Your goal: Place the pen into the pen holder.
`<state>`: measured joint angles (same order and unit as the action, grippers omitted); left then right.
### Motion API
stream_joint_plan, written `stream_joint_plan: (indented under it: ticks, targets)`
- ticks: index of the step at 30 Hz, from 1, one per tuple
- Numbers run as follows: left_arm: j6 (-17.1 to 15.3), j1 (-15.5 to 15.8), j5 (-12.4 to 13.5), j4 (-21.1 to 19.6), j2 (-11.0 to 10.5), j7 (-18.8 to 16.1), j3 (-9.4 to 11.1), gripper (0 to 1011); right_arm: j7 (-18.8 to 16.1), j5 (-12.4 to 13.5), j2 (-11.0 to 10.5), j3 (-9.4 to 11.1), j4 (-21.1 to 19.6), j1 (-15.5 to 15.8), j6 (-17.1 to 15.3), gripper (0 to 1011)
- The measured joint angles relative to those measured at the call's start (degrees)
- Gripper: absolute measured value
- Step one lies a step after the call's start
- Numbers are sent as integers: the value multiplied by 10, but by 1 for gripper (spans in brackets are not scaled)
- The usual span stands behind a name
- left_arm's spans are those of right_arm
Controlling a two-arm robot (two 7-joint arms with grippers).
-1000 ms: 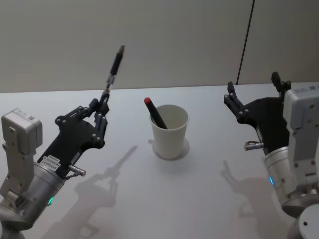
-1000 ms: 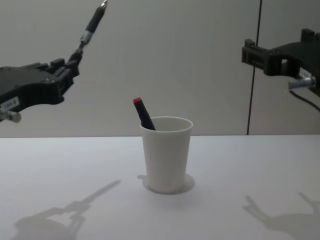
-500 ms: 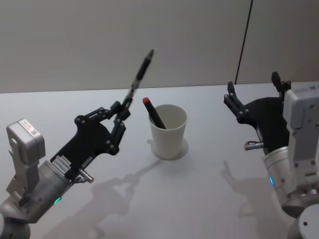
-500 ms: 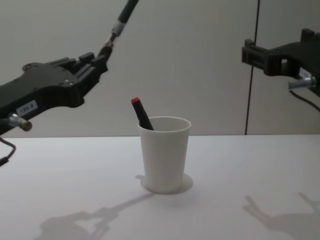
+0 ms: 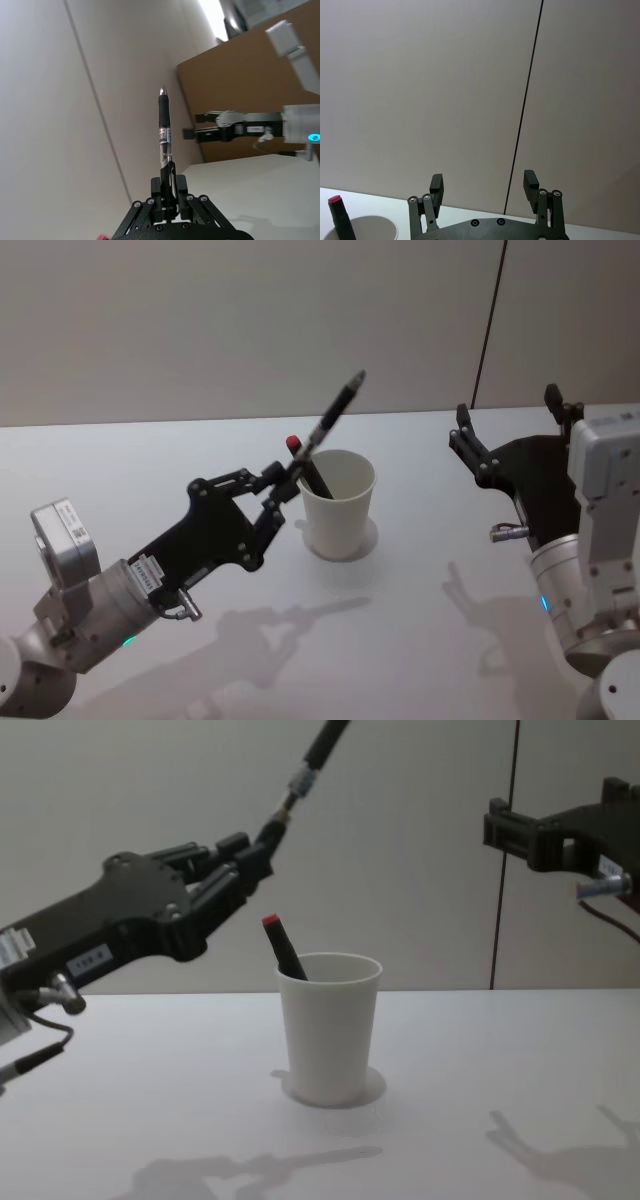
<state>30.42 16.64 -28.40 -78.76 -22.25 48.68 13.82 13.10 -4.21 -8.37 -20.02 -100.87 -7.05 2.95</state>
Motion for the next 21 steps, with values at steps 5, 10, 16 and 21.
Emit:
stream_joint_plan:
  ticks: [5, 10, 16, 21]
  targets:
    - [22, 24, -13, 36, 9, 57, 5, 185, 0, 0, 0, 0, 0, 0, 0, 1001]
    - [41, 45, -24, 69, 18, 105, 9, 184, 0, 0, 0, 0, 0, 0, 0, 1001]
    - [53, 58, -32, 90, 24, 136, 12, 184, -2, 1, 0, 0, 0, 1, 0, 1001]
    - [61, 67, -36, 103, 27, 156, 13, 184, -13, 4, -3, 1, -6, 5, 0, 1001]
